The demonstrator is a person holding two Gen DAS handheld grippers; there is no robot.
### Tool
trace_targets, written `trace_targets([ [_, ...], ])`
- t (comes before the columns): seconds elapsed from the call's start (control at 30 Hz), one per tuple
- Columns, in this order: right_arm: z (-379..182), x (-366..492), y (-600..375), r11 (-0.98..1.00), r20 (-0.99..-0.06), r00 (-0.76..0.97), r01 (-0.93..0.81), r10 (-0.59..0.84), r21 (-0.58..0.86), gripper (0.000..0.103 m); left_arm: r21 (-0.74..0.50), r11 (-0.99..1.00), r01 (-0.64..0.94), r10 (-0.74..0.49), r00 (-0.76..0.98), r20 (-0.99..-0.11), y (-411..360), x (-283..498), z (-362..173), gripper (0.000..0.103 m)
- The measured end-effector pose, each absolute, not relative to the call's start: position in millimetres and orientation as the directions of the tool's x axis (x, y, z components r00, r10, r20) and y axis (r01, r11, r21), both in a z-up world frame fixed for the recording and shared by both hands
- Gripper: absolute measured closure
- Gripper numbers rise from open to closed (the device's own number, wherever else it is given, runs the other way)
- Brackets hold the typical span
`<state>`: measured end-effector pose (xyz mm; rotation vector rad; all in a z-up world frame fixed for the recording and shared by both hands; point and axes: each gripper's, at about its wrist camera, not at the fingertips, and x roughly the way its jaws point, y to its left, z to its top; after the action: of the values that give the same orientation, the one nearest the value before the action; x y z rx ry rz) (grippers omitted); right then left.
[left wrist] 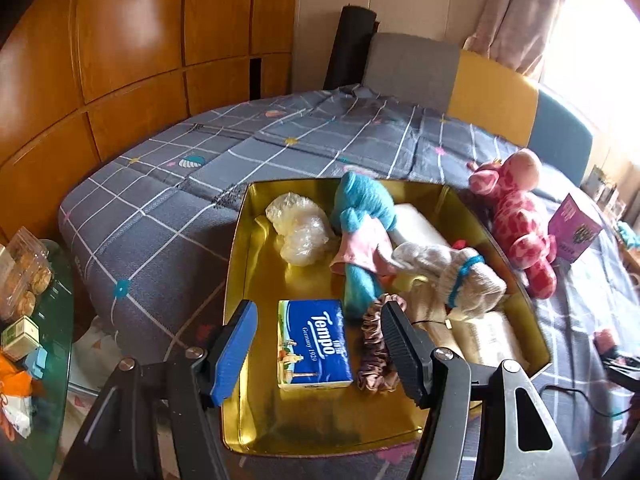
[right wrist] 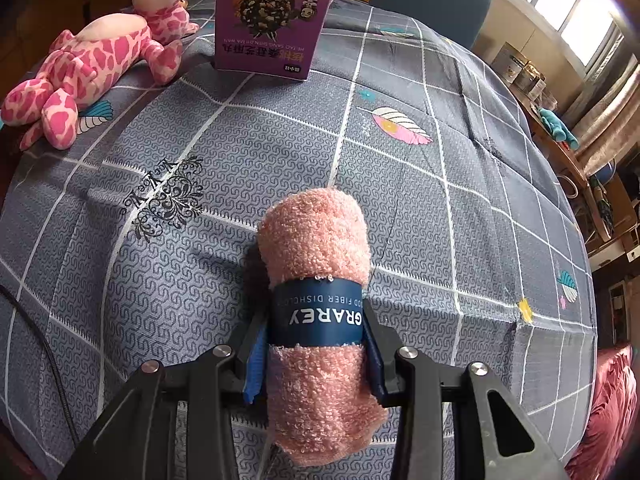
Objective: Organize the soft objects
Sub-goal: 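Carry the pink towel roll into the gold tray and open the right gripper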
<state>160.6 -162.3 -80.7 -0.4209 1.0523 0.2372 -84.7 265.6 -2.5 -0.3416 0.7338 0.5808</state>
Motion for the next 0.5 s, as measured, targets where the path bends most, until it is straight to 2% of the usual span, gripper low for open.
trace_targets([
  [0.5, -80.5, 159.5, -154.1, 0.911, -0.865, 0.495, -0.316, -0.080, -0.266, 0.067, -0.095, 0.813, -0.575, 0.359, 0.622, -0.696, 252.0, -94.6, 2.9, 0.038],
])
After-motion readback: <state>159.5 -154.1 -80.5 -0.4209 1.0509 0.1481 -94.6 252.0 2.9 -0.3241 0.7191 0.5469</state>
